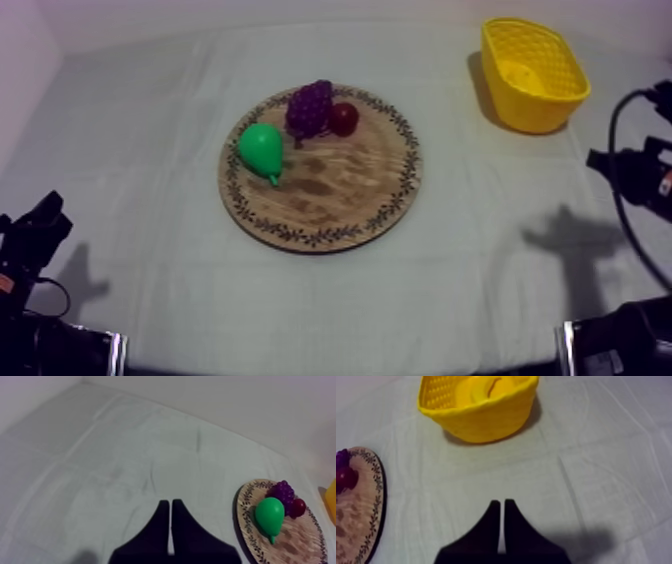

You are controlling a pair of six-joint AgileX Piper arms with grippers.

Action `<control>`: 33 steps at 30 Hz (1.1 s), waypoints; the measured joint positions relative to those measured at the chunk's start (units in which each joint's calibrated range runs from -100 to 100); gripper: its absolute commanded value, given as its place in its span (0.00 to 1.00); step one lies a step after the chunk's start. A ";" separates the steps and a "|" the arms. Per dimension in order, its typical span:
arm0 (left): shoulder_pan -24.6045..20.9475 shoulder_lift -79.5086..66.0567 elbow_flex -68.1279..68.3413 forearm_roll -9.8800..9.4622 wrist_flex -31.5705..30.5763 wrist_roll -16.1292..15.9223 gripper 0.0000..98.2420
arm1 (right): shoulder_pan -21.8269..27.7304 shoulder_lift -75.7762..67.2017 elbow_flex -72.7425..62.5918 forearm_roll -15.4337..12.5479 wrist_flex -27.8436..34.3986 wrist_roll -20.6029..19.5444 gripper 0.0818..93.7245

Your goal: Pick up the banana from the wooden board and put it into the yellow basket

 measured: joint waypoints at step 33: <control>0.00 0.00 0.00 0.00 0.00 0.03 0.00 | 2.11 -41.15 12.32 -11.91 17.91 17.99 0.01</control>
